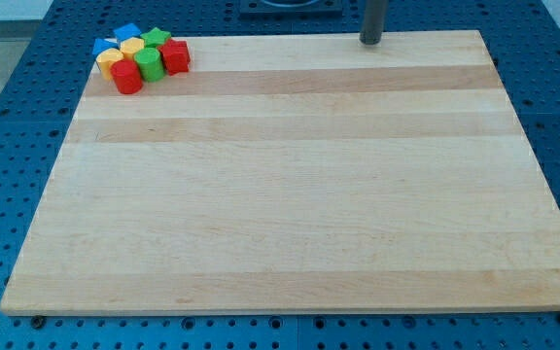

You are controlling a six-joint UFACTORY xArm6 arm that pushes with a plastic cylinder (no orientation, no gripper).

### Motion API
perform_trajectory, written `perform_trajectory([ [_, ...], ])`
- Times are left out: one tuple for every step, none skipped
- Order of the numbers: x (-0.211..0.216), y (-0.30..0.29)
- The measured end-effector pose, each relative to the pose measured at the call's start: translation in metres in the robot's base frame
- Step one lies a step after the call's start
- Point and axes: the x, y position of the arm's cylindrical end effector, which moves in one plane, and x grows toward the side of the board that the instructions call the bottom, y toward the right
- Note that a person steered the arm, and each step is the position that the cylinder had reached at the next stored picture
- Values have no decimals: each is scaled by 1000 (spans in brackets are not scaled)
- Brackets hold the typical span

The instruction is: Move the arm diagonal bottom right to the red circle

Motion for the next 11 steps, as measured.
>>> perform_trajectory([
  [-7,-24],
  [-7,-46],
  [-8,-77],
  [-8,-105],
  [-8,-127],
  [-8,-144],
  [5,-150],
  [50,-150],
  [126,-178],
  [186,-239],
  [201,-317],
])
